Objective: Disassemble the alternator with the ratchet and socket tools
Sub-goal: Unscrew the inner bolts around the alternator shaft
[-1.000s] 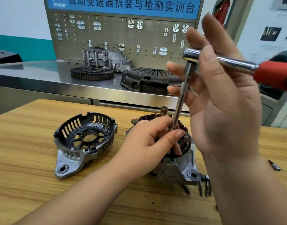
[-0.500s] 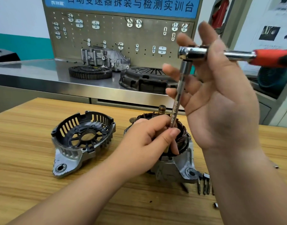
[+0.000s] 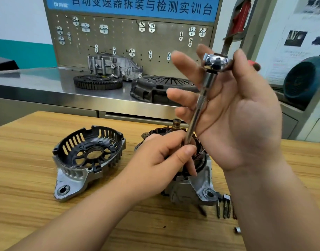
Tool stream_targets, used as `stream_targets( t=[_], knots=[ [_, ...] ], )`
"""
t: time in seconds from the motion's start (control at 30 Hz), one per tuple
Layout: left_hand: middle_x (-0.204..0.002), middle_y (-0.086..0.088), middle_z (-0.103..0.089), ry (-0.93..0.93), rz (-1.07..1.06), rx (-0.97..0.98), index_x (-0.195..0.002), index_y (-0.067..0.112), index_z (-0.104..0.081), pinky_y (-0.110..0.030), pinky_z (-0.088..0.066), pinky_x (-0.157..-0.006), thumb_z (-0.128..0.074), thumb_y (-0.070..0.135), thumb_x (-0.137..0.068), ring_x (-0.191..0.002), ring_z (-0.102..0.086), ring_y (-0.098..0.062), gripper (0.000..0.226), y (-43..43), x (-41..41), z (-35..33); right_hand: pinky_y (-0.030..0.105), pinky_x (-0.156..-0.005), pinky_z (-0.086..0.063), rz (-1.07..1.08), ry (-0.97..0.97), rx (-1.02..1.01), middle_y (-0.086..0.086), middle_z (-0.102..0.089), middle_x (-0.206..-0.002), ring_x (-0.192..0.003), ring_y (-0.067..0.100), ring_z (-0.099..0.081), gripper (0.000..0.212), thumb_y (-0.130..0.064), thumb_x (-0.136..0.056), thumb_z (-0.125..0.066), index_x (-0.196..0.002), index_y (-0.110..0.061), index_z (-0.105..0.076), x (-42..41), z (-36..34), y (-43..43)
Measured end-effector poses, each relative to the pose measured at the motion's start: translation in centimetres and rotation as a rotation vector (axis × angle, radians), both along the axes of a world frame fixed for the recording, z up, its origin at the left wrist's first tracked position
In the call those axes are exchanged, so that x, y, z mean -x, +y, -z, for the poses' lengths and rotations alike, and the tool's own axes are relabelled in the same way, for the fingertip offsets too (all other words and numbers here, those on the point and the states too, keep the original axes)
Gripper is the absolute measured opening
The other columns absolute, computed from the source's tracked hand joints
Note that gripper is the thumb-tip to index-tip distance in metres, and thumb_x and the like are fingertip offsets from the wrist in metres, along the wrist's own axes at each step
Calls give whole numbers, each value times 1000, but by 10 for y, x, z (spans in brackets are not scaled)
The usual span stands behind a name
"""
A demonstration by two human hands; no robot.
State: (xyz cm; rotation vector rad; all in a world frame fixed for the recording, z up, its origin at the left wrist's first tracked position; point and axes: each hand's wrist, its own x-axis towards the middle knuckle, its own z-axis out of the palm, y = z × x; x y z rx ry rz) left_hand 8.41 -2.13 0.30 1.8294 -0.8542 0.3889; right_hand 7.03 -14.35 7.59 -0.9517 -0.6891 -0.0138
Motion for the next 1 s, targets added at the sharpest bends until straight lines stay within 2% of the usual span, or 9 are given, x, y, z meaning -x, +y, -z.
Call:
stream_targets(
  t=[0.07, 0.17, 0.27, 0.33, 0.57, 0.7, 0.83, 0.9, 1.0],
  knots=[
    [-69, 9, -70, 13, -20, 21, -87, 5, -60, -25, -44, -69, -44, 40, -88, -64, -63, -26, 39, -1, 0, 0, 26, -59, -53, 89, -68, -3, 3, -72, -105, -76, 20, -70, 37, -36, -100, -32, -127, -15, -46, 0, 2, 4],
    [-70, 4, -71, 60, -23, 56, -94, 3, -62, -40, -48, -60, -53, 35, -90, -63, -62, -35, 34, -3, 2, 1, 26, -63, -52, 361, -283, 62, 2, -66, -117, -86, 19, -67, 31, -23, -95, -43, -125, -22, -52, 2, 3, 8],
    [-68, 5, -71, 60, -46, 35, -99, 5, -64, -31, -50, -65, -50, 34, -90, -64, -65, -24, 34, -3, 1, 1, 27, -65, -52, 498, -425, 106, 4, -61, -126, -89, 19, -68, 28, -18, -95, -44, -121, -26, -52, 3, 4, 9],
    [-67, 5, -70, 51, -42, 32, -96, 5, -63, -22, -47, -71, -50, 39, -90, -65, -66, -18, 38, -2, 0, 1, 27, -62, -53, 425, -364, 79, 4, -62, -129, -84, 20, -70, 28, -21, -97, -40, -122, -26, -52, 2, 5, 10],
    [-72, 6, -71, 28, -1, -26, -87, 6, -61, -33, -42, -79, -36, 40, -92, -69, -64, -24, 42, 0, 2, -1, 23, -55, -50, 77, 20, -3, 2, -75, -95, -66, 19, -70, 48, -44, -104, -17, -125, -14, -48, -3, 2, 3],
    [-69, 12, -68, 2, -53, -26, -82, 11, -59, -30, -39, -81, -39, 42, -89, -69, -63, -14, 37, 0, 2, 0, 24, -54, -52, 231, -92, 0, 3, -72, -99, -73, 19, -69, 40, -41, -102, -28, -126, -20, -52, -1, 7, 9],
    [-70, 10, -70, 58, -91, 8, -94, 19, -63, -37, -45, -83, -48, 42, -89, -70, -65, -8, 28, -4, 3, 1, 23, -61, -52, 506, -333, 138, 9, -62, -126, -85, 15, -67, 38, -27, -94, -42, -131, -21, -50, 4, 3, 12],
    [-69, 11, -69, 53, -98, -7, -92, 22, -63, -38, -45, -83, -47, 43, -90, -70, -64, -7, 26, -4, 5, 1, 20, -60, -51, 486, -306, 203, 11, -56, -135, -87, 11, -64, 42, -31, -90, -42, -130, -19, -49, 5, 1, 14],
    [-76, 8, -70, 27, -81, 7, -93, 12, -64, -37, -46, -85, -41, 47, -87, -73, -65, -11, 42, -3, 5, 1, 25, -59, -53, 367, -261, 69, 3, -62, -130, -87, 20, -69, 38, -34, -97, -34, -132, -29, -48, 5, 4, 14]
  ],
)
